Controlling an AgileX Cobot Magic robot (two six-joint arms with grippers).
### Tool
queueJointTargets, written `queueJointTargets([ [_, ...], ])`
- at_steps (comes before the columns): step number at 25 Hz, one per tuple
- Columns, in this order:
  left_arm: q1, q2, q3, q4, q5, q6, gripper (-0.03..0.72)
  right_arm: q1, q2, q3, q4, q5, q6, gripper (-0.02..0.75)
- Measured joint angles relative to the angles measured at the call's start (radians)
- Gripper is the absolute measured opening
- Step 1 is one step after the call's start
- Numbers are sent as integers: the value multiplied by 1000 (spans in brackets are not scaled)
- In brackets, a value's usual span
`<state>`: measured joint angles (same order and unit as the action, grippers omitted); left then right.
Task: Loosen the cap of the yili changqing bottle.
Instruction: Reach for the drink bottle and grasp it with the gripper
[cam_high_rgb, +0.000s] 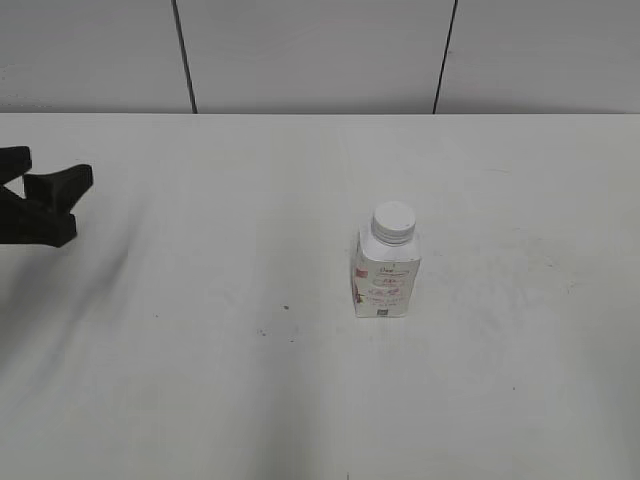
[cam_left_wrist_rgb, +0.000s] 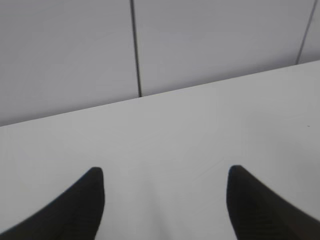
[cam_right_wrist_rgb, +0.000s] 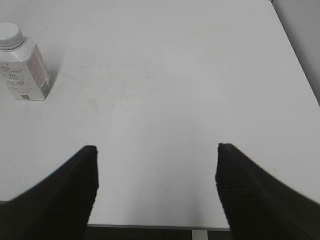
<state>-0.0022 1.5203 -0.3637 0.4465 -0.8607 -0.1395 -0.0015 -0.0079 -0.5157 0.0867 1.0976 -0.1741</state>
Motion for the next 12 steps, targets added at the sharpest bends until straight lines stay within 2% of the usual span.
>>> queueJointTargets([
  [7,0,162,-12,214,-159,-6,438,0,0,0,0,0,1,580],
  [12,0,242,-75,379,-207,-95,436,0,0,0,0,0,1,580],
])
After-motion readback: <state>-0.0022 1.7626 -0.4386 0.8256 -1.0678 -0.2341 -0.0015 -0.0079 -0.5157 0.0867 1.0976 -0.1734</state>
